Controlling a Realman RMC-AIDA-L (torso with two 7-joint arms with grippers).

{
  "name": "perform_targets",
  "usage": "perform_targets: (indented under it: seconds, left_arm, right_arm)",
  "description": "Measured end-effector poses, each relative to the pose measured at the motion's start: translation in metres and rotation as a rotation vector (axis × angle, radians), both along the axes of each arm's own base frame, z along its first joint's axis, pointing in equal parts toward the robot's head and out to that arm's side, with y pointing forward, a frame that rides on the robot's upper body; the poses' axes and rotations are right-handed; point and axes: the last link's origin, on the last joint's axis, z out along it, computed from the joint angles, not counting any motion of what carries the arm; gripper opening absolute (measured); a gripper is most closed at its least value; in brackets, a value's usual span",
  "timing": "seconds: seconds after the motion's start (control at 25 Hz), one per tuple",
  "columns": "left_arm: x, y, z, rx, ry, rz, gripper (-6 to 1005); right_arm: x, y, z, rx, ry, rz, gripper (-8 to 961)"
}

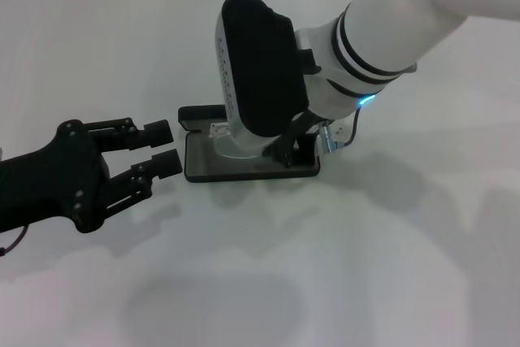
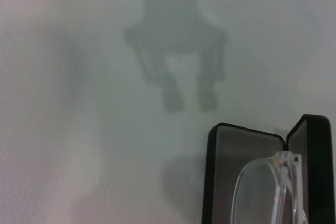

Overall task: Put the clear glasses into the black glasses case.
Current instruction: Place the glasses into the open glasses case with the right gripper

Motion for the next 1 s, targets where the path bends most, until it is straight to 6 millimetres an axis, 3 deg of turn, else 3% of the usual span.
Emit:
perform_targets:
  seconds: [1.0]
  left_arm:
    - [-0.0019, -0.0005, 0.003, -0.009, 0.025, 0.0, 463]
  right_arm:
    - [0.0053, -0.0004, -0.0038, 0.004, 0.01, -0.002, 110]
